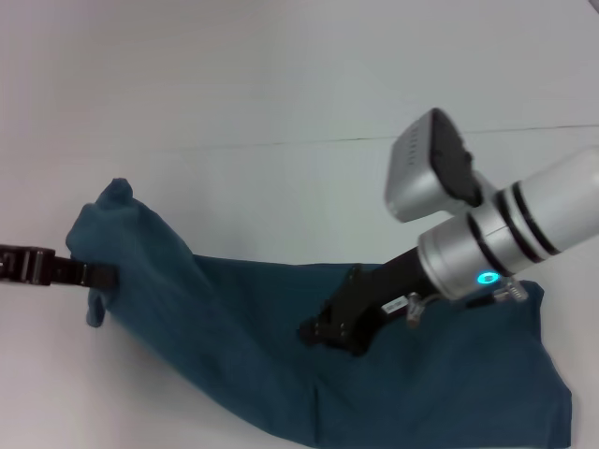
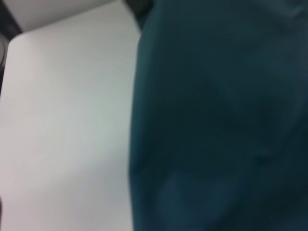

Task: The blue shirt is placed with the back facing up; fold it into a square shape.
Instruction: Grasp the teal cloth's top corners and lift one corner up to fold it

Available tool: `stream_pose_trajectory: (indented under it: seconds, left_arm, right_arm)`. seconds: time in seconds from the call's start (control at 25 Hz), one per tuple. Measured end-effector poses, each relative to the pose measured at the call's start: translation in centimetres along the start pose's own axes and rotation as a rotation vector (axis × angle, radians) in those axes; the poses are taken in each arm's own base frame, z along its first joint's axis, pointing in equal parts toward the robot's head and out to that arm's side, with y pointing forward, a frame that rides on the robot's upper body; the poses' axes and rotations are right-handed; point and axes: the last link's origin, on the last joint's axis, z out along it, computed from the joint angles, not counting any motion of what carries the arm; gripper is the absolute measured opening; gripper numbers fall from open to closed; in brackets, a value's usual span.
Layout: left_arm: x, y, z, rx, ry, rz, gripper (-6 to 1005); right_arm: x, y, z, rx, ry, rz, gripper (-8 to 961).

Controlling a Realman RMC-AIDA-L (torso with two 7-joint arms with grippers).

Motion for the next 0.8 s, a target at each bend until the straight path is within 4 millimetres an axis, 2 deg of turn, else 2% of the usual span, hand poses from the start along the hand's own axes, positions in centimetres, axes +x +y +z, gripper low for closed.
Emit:
stream_pose_trajectory:
  seconds: [0.36,0.6,0.8]
  left_arm:
    - [1.9,1.3,0.1,-0.013,-0.022,0.039,57]
    - [2.7,1.3,0.0,-0.001,-0.017,0.001,57]
    - [3.4,1.5,0.0,-0.002,-0.018,-0.011,57]
  right_arm:
    - [-0.7,1.0,2.4,-0.021,0.108,-0.065,-2]
    - [-0.9,0.8,2.4,-0.005,0.098,-0.061,-2]
    - [-1.0,-0.2,2.3,0.067,0.064,-0.030,-1]
